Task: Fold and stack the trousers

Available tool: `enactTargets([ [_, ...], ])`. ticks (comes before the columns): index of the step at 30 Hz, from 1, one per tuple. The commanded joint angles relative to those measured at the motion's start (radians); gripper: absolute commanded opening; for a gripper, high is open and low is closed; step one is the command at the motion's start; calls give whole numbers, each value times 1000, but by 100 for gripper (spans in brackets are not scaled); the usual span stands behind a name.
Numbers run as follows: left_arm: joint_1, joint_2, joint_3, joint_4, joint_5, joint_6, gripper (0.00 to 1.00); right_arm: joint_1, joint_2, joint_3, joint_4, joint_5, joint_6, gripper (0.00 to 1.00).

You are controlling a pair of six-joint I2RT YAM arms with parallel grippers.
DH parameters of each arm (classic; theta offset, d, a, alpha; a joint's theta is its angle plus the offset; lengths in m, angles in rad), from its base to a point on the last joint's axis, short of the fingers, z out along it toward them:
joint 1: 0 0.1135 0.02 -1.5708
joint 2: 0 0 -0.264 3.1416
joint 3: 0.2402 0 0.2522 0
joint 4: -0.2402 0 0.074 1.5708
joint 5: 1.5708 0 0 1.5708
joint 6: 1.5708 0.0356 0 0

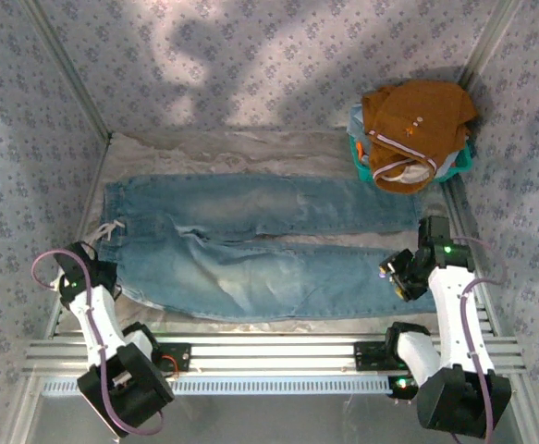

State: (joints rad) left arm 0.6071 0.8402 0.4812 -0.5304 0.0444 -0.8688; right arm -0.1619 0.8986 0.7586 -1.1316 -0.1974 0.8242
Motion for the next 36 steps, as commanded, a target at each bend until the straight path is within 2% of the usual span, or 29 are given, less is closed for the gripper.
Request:
enactTargets([
  [1, -30, 26, 62, 12, 38, -21, 0, 27, 1, -61, -83, 44, 132, 56],
  [4, -55, 48, 88, 23, 33, -27, 0, 98, -1, -116, -65, 41, 227, 54],
  [7, -66, 61, 103, 28, 26, -32, 0, 200, -22, -173, -24, 30, 352, 47],
  [9, -70, 66, 107, 35, 28, -32, 0, 287, -50, -224, 33, 30, 476, 46],
  [12, -75, 72, 108, 42, 27, -35, 0, 367, -43, -287, 99, 40, 600, 46],
  [21, -81, 88, 108, 61, 46, -44, 0, 431, 163, -263, 197, 117, 654, 50],
  [23, -81, 88, 111, 60, 46, -42, 0, 438, 204, -267, 229, 117, 654, 46],
  [24, -81, 89, 113, 59, 46, -41, 0, 445, 222, -270, 239, 125, 654, 41],
  [27, -81, 87, 120, 52, 48, -41, 0, 450, 235, -274, 245, 146, 636, 18],
  [30, -81, 81, 137, 37, 52, -35, 0, 448, 184, -248, 190, 198, 610, 0],
  [36, -81, 53, 247, -61, 103, -13, 0, 412, 11, -111, 64, 286, 417, 0],
])
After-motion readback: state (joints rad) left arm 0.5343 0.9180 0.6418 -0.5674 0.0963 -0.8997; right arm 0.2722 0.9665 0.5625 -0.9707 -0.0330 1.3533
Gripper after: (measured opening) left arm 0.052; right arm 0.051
